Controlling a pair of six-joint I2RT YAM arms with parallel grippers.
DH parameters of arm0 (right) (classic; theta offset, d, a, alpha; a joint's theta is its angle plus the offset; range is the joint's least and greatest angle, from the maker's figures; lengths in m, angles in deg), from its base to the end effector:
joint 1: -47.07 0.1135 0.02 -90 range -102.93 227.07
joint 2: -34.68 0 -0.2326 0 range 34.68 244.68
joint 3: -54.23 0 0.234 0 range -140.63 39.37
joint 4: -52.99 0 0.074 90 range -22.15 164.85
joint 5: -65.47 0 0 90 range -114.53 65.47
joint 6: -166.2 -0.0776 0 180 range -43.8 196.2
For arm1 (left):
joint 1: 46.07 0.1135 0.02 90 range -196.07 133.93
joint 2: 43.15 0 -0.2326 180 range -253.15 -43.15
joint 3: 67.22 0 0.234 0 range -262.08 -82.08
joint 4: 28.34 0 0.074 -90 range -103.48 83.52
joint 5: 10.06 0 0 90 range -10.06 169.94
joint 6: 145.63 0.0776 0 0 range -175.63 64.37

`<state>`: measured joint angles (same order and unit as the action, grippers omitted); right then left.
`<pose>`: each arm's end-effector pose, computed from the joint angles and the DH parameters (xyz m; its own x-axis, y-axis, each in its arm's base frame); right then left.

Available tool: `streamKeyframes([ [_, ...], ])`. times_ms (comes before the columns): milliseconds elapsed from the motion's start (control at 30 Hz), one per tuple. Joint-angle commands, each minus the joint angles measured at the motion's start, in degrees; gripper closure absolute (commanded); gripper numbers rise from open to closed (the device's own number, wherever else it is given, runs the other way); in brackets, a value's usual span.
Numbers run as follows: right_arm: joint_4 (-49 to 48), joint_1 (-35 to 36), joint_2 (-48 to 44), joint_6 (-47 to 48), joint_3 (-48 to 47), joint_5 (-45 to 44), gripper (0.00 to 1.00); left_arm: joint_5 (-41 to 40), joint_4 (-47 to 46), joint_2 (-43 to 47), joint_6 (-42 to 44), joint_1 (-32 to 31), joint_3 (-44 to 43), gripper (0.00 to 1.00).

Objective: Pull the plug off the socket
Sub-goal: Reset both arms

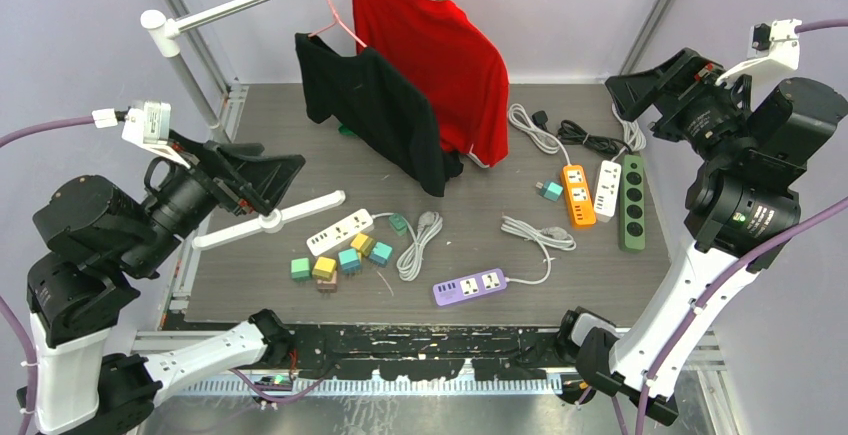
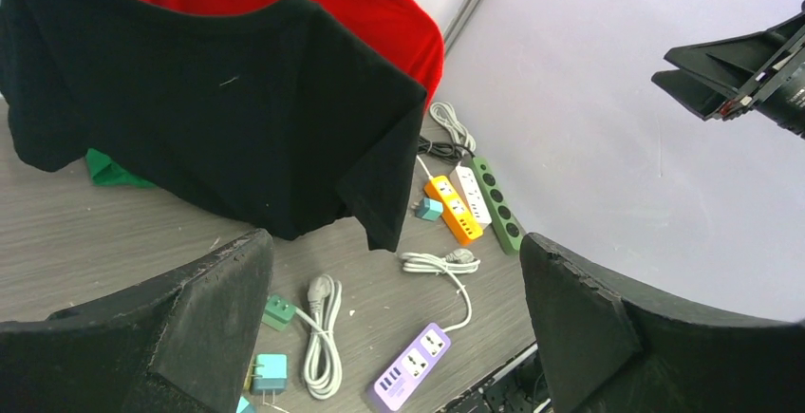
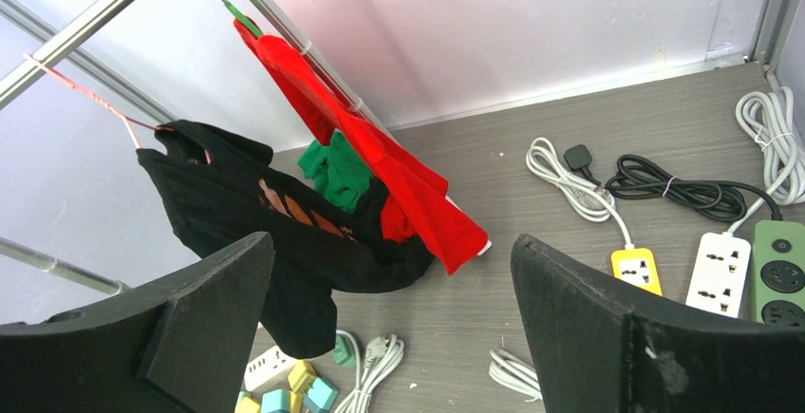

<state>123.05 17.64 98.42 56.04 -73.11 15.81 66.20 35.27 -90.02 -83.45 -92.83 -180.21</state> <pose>0.1583 -0.0316 0.5167 -0.1560 0.3896 -0.9077 -0.1405 0.9008 0.4108 0.0853 -0.0638 0.5038 -0.2279 -0.4195 -0.8787 0.4961 0.7265 -0.4754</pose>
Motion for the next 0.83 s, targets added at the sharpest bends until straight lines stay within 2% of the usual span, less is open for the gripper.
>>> streamKeyframes([
  [0, -3.25, 0.05, -0.33, -1.24, 0.01, 0.61, 0.0, -0.57, -0.46, 0.36, 1.4, 0.21, 0.12, 0.0],
  [800, -3.87, 0.01, -1.25, -1.02, 2.42, -0.19, 0.0, -0.26, -0.06, 0.77, 1.71, 0.25, 1.34, 0.0],
])
